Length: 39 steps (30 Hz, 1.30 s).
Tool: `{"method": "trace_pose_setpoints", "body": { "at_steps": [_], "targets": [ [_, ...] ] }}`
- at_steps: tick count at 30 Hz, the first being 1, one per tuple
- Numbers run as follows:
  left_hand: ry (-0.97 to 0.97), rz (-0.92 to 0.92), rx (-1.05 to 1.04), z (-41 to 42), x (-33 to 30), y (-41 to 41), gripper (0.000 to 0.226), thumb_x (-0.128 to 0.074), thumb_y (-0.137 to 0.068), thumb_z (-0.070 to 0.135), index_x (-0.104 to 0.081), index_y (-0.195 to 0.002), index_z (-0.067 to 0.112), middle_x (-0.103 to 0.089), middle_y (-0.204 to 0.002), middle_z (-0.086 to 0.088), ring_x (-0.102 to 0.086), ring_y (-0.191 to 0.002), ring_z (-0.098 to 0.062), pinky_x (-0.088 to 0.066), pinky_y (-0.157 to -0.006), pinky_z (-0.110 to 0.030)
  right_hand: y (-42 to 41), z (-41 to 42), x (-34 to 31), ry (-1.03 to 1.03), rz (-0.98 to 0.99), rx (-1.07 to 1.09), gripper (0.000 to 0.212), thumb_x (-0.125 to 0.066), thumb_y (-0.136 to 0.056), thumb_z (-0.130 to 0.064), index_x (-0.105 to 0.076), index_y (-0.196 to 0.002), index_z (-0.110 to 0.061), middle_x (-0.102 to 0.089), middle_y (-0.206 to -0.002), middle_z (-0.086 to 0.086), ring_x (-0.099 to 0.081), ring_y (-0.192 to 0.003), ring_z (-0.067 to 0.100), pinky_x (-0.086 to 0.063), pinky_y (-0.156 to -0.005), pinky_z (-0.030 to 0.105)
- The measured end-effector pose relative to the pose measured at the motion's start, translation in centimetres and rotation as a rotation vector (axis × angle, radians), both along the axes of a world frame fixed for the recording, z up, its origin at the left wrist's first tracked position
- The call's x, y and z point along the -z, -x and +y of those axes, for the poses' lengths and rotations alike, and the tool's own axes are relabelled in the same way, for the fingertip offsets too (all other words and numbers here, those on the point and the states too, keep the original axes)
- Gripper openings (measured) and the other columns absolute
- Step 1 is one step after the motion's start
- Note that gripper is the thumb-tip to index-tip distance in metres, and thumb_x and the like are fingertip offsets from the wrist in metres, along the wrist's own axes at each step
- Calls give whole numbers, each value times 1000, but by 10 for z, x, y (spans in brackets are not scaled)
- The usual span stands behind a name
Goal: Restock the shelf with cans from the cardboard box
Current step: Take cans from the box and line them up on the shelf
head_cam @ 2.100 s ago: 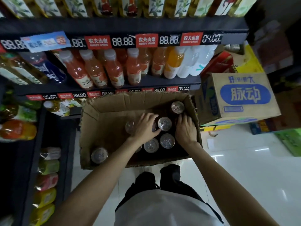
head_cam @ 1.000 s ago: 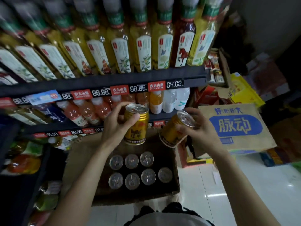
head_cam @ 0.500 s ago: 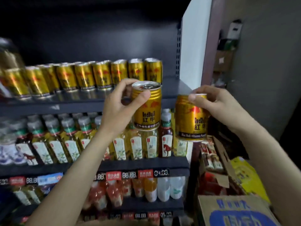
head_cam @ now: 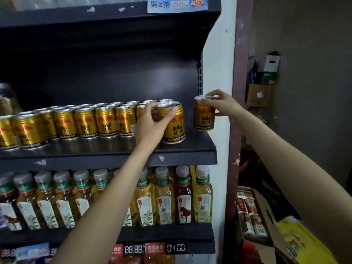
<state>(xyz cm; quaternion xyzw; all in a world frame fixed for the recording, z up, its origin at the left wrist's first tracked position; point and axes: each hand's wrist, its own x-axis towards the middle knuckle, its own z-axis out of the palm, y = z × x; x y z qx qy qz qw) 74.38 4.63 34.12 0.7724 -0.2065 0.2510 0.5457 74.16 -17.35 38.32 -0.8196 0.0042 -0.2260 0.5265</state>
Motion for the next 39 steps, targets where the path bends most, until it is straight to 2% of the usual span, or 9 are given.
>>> {"method": "trace_pose_setpoints", "body": {
  "at_steps": [5,8,11,14,18,21,26,31,39],
  "targets": [
    [-93,25,-43,-14,5,-3,60,-54,-80,63,-46,-128,28,-52,-123,8,-47,-117,-14,-41,-97,-33,-60,-12,4,-19,70,-5,59,-73,-77,-40,-48,-123,-14,-52,-129,11,-53,-112,26,-48,-81,33],
    [-178,13,-47,-29,0,-3,59,-52,-84,60,-45,-131,25,-54,-130,4,-46,-107,-7,-37,-82,-20,-80,-13,7,-15,45,8,68,-73,-74,-47,-49,-125,-9,-57,-124,11,-56,-105,23,-50,-77,31],
    [-261,-2,-40,-51,-7,-4,59,-50,-86,56,-43,-133,21,-55,-131,3,-49,-112,-9,-34,-82,-18,-80,-17,10,-8,36,-27,75,-63,-79,-55,-43,-134,-8,-55,-126,9,-56,-103,21,-52,-66,25],
    [-318,25,-24,-73,-12,-12,56,-46,-90,53,-42,-132,16,-55,-131,0,-51,-118,-17,-35,-83,-22,-63,-28,21,-83,50,-124,60,-45,-91,-55,-40,-136,-16,-52,-132,7,-57,-106,20,-53,-69,25],
    [-343,64,-26,-95,-13,-31,54,-41,-94,50,-41,-130,10,-54,-131,-6,-52,-118,-23,-40,-87,-29,-36,-37,41,-133,25,-268,38,-39,-99,-30,-39,-137,-26,-52,-128,-1,-55,-110,16,-47,-83,24],
    [-355,72,-32,-103,-14,-43,54,-41,-95,47,-39,-132,7,-52,-133,-9,-51,-120,-24,-41,-90,-30,-26,-36,51,-117,10,-379,51,-45,-95,-13,-33,-142,-28,-47,-131,-7,-51,-112,5,-43,-86,21],
    [-599,-143,-145,-90,-19,-45,62,-45,-95,44,-31,-143,7,-35,-149,-8,-32,-137,-22,-28,-109,-32,-33,-22,54,107,-33,-314,79,-66,-86,-21,-17,-148,-23,-39,-128,-18,-44,-112,-2,-38,-83,4],
    [-744,-514,-211,-42,-24,-48,49,-52,-93,36,-44,-138,18,-45,-144,1,-36,-134,-15,-29,-109,-30,-50,-18,50,145,-14,-366,74,-66,-85,-20,-23,-146,-24,-48,-128,-7,-51,-106,2,-45,-85,13],
    [-900,-340,-303,-5,-18,-67,64,-48,-89,55,-34,-143,24,-38,-149,-1,-30,-139,-23,-17,-115,-35,-75,-8,40,209,51,-389,72,-65,-85,-20,-24,-145,-25,-50,-131,-2,-49,-121,19,-42,-104,37]
  ]
}}
